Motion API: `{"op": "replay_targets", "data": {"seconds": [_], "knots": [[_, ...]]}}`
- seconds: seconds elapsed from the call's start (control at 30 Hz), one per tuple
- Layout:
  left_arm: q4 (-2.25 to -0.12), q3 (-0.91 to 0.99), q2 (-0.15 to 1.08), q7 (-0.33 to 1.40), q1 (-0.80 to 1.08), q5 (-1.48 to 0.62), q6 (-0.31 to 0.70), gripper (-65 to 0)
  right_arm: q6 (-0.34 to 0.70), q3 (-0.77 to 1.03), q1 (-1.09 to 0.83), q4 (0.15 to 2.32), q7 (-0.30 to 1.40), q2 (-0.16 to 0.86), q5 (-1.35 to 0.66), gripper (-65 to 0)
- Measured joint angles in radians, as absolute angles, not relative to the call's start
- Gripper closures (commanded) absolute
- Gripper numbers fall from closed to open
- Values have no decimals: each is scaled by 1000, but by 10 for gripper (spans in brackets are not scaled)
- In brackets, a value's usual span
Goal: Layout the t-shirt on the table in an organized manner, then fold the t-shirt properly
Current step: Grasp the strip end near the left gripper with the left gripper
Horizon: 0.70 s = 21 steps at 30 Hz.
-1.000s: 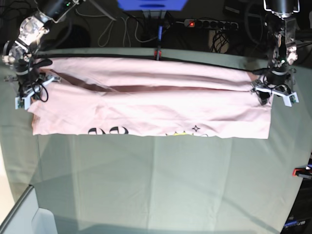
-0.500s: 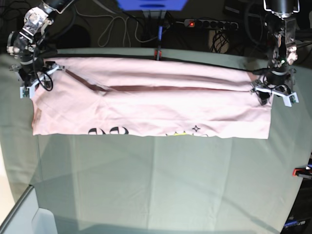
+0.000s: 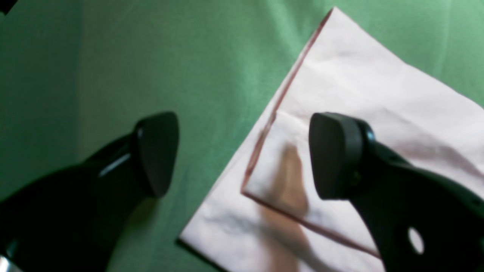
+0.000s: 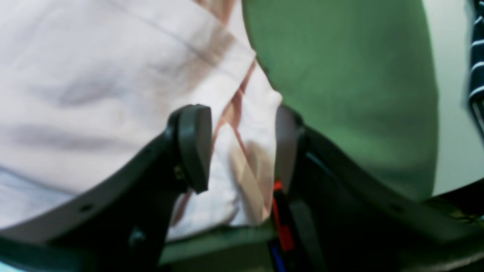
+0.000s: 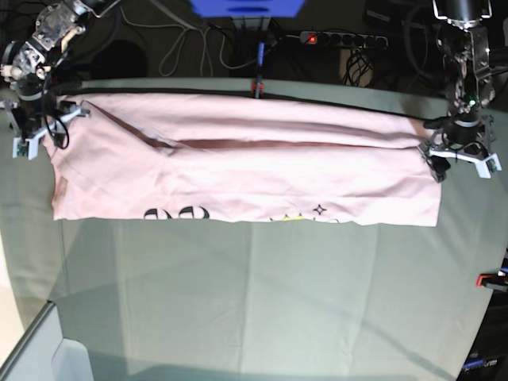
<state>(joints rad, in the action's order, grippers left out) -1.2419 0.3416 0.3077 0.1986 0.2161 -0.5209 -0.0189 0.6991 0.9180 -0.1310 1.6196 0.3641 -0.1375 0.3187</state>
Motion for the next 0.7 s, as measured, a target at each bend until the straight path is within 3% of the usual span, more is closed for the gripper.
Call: {"op": "replay_targets", "data": {"seconds": [0.27,0.43,0.7], "knots": [[-1242,342,308,199,218,-521,-19,-523,699,902,-105,1649,367,-159,319,-323],[-1242,342,310,199,215,-521,-19,-525,699,777,-96,1616,355,-162,315,-354],[-1242,342,313,198,215,-521,-19,-525,699,730,-89,1429,355,-149,318,-357]]}}
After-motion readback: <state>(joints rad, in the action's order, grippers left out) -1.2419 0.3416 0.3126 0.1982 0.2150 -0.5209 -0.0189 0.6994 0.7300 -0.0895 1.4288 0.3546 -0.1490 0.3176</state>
